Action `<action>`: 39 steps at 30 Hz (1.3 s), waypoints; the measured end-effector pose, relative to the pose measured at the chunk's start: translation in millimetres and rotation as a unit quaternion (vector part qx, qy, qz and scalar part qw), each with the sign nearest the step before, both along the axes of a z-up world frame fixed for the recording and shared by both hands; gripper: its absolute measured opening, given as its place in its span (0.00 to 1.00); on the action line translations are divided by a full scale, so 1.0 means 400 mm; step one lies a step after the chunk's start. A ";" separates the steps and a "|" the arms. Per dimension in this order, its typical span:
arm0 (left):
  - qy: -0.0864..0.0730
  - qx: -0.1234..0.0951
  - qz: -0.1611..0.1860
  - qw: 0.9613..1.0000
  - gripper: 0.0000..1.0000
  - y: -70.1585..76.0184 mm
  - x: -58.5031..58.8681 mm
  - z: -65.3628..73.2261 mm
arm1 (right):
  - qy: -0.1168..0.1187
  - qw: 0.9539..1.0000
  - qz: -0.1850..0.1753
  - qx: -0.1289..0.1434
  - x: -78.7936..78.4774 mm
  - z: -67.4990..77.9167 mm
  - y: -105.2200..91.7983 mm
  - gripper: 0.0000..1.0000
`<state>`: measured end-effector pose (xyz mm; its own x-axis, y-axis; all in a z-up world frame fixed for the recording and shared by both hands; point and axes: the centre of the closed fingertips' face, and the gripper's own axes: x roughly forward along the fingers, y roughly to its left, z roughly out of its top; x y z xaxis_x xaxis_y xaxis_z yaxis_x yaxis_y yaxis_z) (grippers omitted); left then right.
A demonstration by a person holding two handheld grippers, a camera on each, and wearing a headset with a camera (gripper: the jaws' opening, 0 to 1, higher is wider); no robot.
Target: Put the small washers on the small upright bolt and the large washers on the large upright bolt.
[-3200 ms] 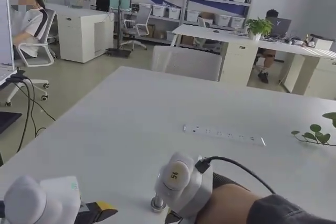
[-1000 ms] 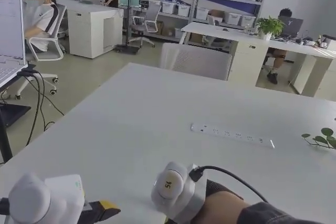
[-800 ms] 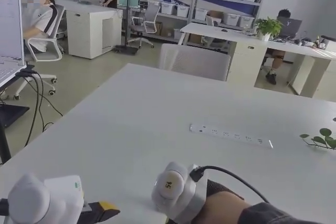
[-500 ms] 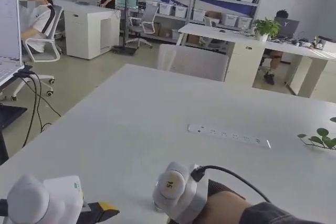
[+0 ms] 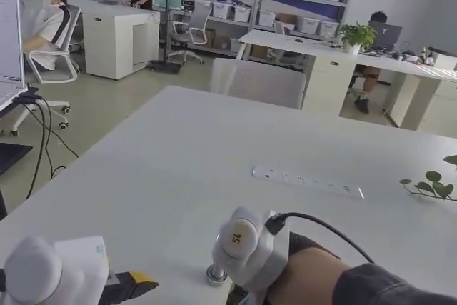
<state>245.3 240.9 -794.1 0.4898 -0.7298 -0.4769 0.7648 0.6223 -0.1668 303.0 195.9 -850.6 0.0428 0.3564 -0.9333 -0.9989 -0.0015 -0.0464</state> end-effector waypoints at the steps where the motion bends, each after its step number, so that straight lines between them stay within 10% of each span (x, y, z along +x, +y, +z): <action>1: 0.000 0.000 0.000 1.000 0.85 0.000 0.001 0.000 | -0.002 1.000 0.000 0.001 0.000 0.006 -0.001 0.23; 39: -0.002 0.000 -0.013 1.000 0.85 -0.028 0.005 0.004 | -0.067 0.998 -0.017 0.004 0.085 0.185 -0.087 0.23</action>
<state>247.2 229.8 -792.6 0.4720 -0.7425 -0.4753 0.7816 0.6018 -0.1640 337.2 161.2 -776.5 0.1786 0.3598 -0.9158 -0.9833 0.0331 -0.1788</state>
